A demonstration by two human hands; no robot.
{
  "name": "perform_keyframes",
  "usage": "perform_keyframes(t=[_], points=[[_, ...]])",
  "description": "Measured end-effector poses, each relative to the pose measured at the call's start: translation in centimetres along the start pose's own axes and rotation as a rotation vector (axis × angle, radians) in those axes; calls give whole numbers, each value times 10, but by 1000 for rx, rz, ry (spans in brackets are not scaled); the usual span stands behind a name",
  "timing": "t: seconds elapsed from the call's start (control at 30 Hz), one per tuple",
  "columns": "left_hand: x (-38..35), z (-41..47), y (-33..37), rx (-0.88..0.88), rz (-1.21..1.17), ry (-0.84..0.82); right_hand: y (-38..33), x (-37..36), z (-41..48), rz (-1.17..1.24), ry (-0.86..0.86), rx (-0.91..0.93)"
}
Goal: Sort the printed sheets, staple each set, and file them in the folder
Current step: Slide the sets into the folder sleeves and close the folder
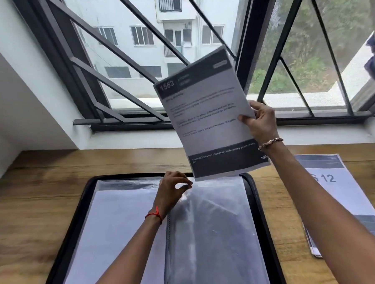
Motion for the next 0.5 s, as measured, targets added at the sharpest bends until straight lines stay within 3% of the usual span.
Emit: perform_keyframes(t=[0.2, 0.37, 0.5], points=[[0, 1, 8, -24, 90, 40, 1, -51, -6, -174, -202, 102], [-14, -4, 18, -7, 187, -77, 13, -81, -9, -189, -230, 63], [-31, -11, 31, 46, 122, -145, 33, -94, -13, -142, -218, -31]])
Point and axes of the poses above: each hand's wrist, its own z-axis towards the middle knuckle, its own x-axis out of the back of the hand, y = z × x, the point moved 10 cm from there along z, towards the middle knuckle, and after that the axes turned 15 degrees about y, right-handed, at the moved point
